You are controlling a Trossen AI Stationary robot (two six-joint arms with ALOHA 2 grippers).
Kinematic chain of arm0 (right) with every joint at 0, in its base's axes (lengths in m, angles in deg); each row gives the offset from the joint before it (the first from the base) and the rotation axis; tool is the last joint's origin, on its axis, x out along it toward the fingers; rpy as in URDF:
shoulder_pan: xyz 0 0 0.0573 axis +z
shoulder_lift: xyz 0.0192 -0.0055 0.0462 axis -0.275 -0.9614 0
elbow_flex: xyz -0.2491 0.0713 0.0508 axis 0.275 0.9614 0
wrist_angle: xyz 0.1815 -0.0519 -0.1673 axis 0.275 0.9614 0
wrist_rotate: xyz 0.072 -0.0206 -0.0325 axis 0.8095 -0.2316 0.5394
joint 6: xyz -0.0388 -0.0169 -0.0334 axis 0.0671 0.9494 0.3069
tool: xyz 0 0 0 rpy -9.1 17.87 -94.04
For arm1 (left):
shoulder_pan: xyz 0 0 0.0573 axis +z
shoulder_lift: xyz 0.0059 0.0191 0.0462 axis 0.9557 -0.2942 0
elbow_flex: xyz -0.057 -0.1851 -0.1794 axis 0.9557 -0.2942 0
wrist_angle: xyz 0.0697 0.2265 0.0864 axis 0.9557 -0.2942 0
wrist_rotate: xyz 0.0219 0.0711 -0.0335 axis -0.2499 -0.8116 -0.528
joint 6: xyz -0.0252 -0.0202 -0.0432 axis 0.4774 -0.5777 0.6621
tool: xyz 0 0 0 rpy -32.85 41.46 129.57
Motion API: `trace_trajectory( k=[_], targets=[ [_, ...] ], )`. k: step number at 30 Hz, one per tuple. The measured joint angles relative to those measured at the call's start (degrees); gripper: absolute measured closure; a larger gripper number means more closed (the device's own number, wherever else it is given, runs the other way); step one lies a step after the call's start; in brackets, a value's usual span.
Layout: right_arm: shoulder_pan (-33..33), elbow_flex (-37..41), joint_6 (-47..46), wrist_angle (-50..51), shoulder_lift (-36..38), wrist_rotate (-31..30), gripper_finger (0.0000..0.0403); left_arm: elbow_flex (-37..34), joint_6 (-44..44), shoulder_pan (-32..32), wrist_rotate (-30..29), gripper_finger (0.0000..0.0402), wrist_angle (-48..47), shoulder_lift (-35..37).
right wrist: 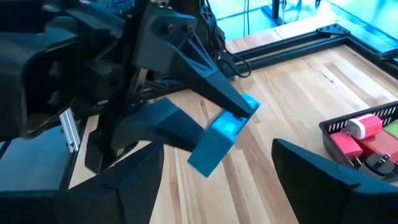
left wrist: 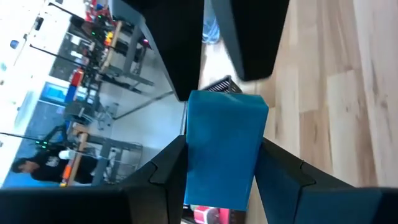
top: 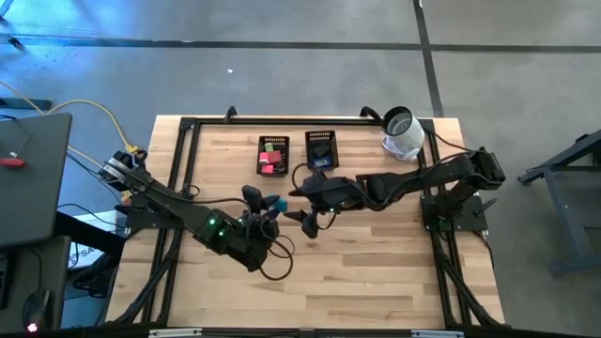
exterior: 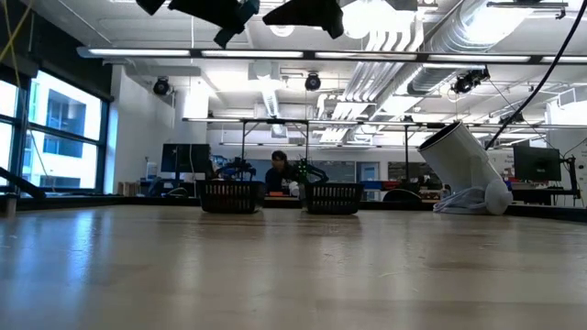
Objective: Pick & Place Office items
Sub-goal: Put the light blue digital clock into the right black bin
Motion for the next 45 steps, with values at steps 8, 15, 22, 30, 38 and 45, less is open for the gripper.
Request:
trace_trajectory(
  k=[8, 15, 22, 30, 38, 45],
  targets=[
    [-0.05, 0.00, 0.51, -1.74, 0.00, 0.03, 0.0117, 0.00, -5.08, -0.31, -2.37, 0.0261, 4.40, -0.02],
    [-0.03, 0.00, 1.01, -2.53, 0.00, 0.03, 0.0120, -0.02, -8.86, -0.35, -3.84, 0.0261, 8.14, -0.02],
    [-0.03, 0.00, 1.04, -2.65, 0.00, 0.09, 0.0202, -0.02, -11.36, -0.35, -3.81, 0.0261, 10.72, -0.02],
    [-0.41, 0.00, -0.37, -2.96, 0.01, 0.07, 0.0347, -0.11, -12.06, -0.33, -5.30, 0.0261, 10.15, -0.02],
    [-1.26, 0.00, -0.76, -2.91, 0.02, 1.62, 0.0353, -0.11, -12.24, -0.33, -5.56, 0.0261, 10.47, -0.02],
    [-1.56, 0.00, 1.14, -2.94, 0.02, 2.28, 0.0359, -0.09, -11.44, -0.64, -3.66, 0.0217, 13.57, -0.02]
  ],
)
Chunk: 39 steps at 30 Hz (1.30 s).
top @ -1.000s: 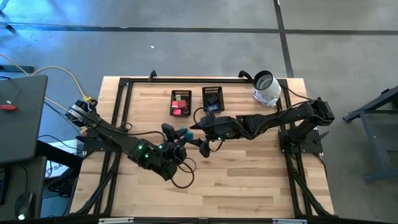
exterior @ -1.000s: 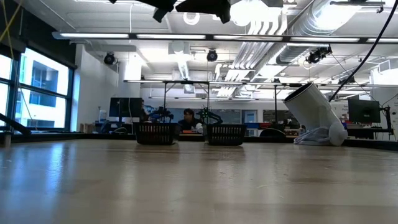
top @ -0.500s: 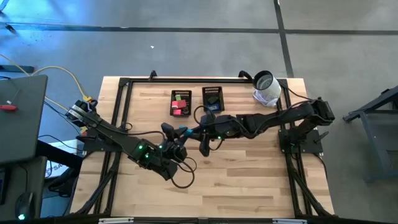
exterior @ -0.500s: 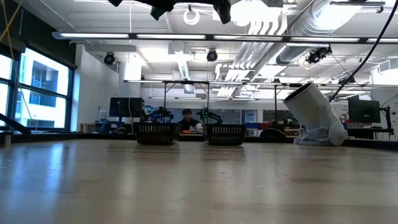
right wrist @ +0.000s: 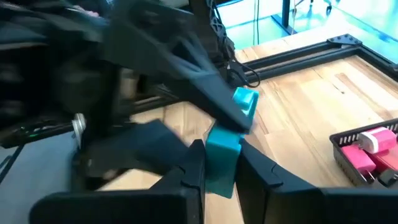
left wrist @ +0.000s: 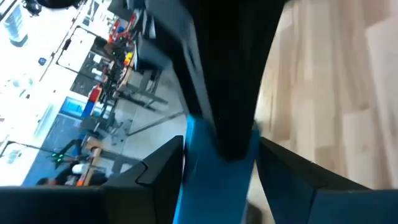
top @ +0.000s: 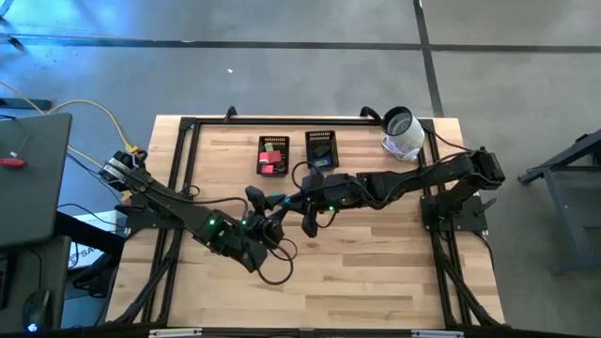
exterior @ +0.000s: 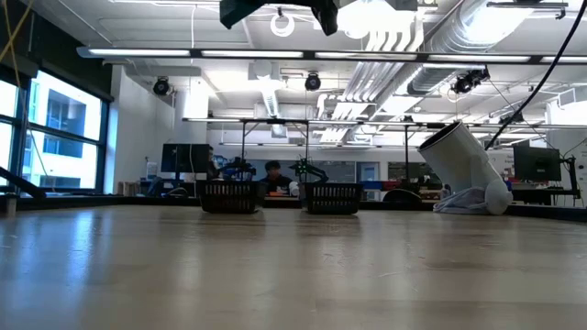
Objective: Pick & Place Office items
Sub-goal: Put the light blue digital clock into the right black bin
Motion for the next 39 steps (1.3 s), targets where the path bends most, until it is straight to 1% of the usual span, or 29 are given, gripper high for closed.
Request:
trace_trajectory(
  k=[3, 8, 15, 17, 20, 24, 26, 33, 35, 39],
  targets=[
    [-0.14, 0.00, 0.00, 0.17, -0.02, -0.08, 0.0359, 0.01, -0.28, -0.67, -0.38, 0.0208, 1.91, 0.00],
    [-0.13, 0.00, -0.49, 0.29, -0.02, -0.88, 0.0359, 0.05, -3.11, -2.01, -0.57, 0.0204, 3.52, 0.00],
    [-1.31, 0.00, 0.10, 1.61, -0.02, -1.75, 0.0359, 0.05, -2.31, -5.00, -1.12, 0.0202, 3.27, 0.00],
    [-1.89, 0.00, 0.12, 3.63, -0.02, -3.29, 0.0359, 0.05, -0.95, -6.31, -1.92, 0.0202, 2.81, 0.00],
    [-3.49, 0.00, 0.25, 7.28, -0.02, -5.66, 0.0359, 0.05, 2.14, -8.83, -4.59, 0.0202, 1.16, 0.00],
    [-6.09, 0.00, 0.45, 10.98, -0.02, -7.74, 0.0359, 0.05, 8.86, -11.78, -4.75, 0.0202, -3.05, 0.00],
    [-7.73, 0.00, 0.58, 12.95, -0.02, -7.68, 0.0359, 0.05, 13.11, -12.99, -4.44, 0.0201, -5.51, 0.00],
    [-15.09, 0.00, 0.59, 20.15, -0.02, -7.46, 0.0359, 0.05, 28.44, -14.53, 3.18, 0.0201, -14.61, 0.00],
    [-17.36, 0.00, 0.83, 21.13, -0.02, -6.13, 0.0359, 0.05, 31.38, -14.45, 5.47, 0.0201, -15.98, 0.00],
    [-21.99, 0.00, 1.46, 22.36, -0.02, -1.98, 0.0359, 0.05, 35.00, -14.33, 8.05, 0.0201, -17.43, 0.00]
  ],
)
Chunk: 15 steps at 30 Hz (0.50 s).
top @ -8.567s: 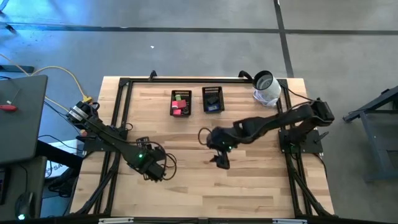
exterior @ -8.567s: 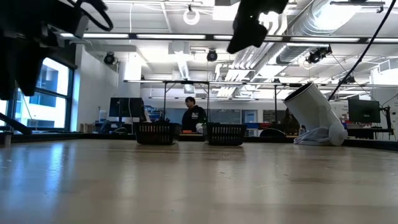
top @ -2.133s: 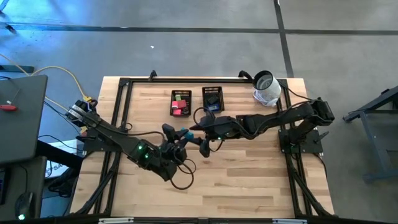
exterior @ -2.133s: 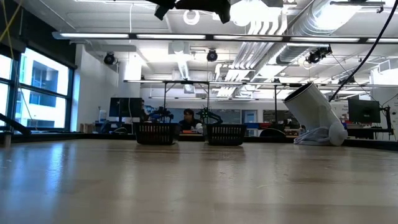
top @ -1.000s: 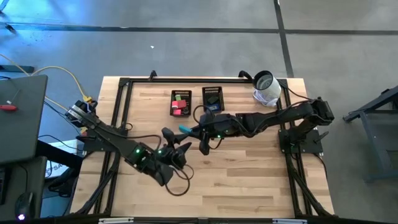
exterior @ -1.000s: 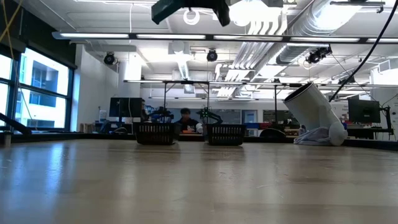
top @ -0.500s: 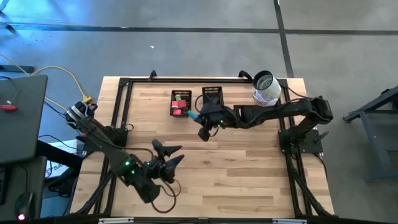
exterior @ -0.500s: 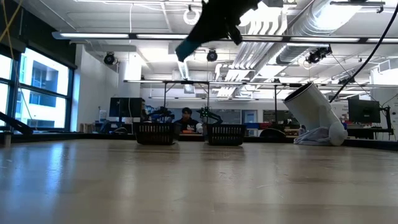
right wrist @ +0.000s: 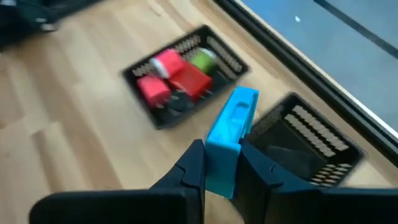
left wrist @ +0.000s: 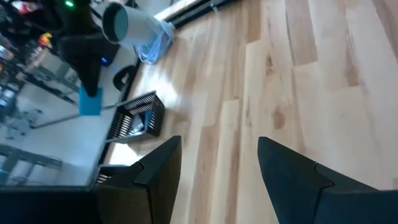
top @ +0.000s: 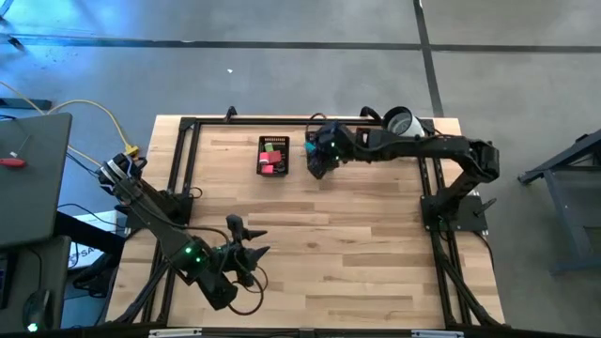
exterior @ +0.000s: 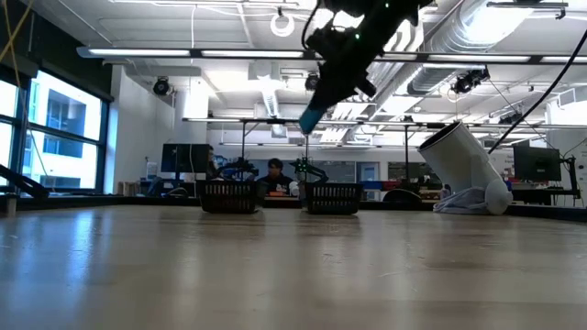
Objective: Pick & Place Office items
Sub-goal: Put the light blue digital clock into the right black bin
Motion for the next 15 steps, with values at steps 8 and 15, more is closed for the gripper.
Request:
trace_trajectory(
  k=[8, 15],
  targets=[
    [-6.80, 0.00, -0.58, 2.54, -2.62, 6.74, 0.0359, -0.02, 2.71, 0.40, 3.63, 0.0201, -0.79, 0.00],
    [-9.27, 0.00, -0.11, 4.47, -6.24, 8.90, 0.0354, -0.07, 4.00, 1.41, 4.98, 0.0201, -1.12, 0.00]
  ],
)
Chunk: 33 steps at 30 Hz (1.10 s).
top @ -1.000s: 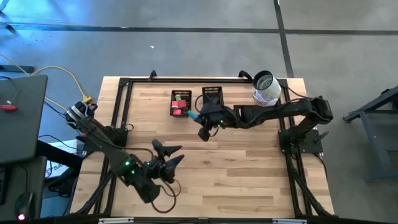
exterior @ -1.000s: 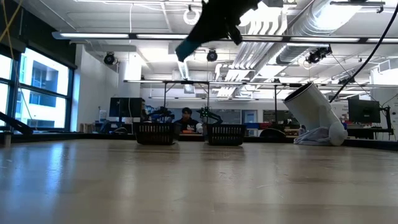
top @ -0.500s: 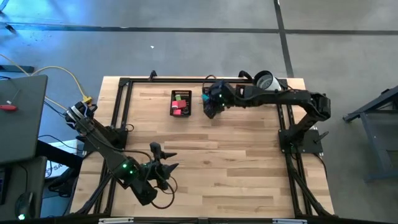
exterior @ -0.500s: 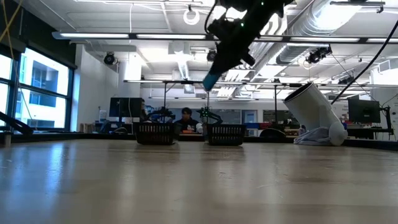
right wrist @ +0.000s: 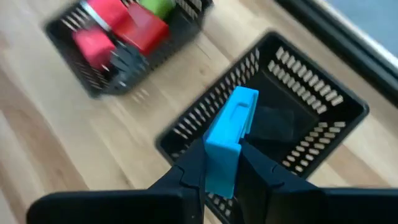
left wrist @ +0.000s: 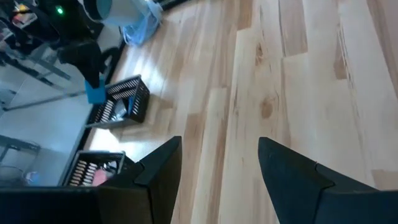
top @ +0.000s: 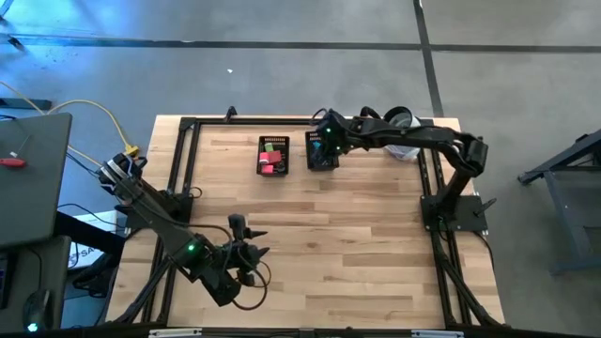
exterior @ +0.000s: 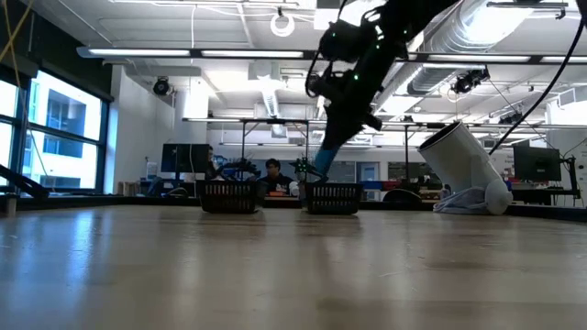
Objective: Pick & Place Office items
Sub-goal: Put the light blue digital clock into the right black bin, then return to Home Position
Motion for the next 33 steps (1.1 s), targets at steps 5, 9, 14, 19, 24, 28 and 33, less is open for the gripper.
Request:
trace_trajectory(
  k=[5, 9, 14, 19, 24, 28, 33],
  targets=[
    [-1.39, 0.02, 0.10, 1.29, -2.73, 2.29, 0.0359, -0.02, 1.65, 1.26, 3.10, 0.0201, -1.59, 0.00],
    [-1.39, 0.02, 0.37, 1.43, -4.54, 4.30, 0.0359, -0.02, 1.73, 2.08, 4.99, 0.0201, -1.59, 0.00],
    [-1.35, 0.02, 0.53, 1.89, -5.67, 5.66, 0.0357, -0.04, 1.73, 2.54, 5.47, 0.0201, -1.64, 0.00],
    [-1.35, 0.02, 1.97, 3.51, -5.65, 5.84, 0.0349, -0.04, 1.72, 2.56, 5.47, 0.0201, -1.80, 0.00],
    [-1.30, 0.02, 3.68, 5.03, -5.63, 3.90, 0.0305, -0.04, 1.70, 2.56, 5.47, 0.0201, -1.82, 0.00],
    [-1.20, 0.02, 3.89, 5.95, -5.63, 3.42, 0.0255, -0.05, 1.70, 2.56, 5.47, 0.0201, -1.83, 0.00],
    [-1.04, 0.02, 3.38, 7.21, -5.61, 1.70, 0.0184, -0.07, 1.70, 2.56, 5.47, 0.0201, -1.85, 0.00]
  ],
)
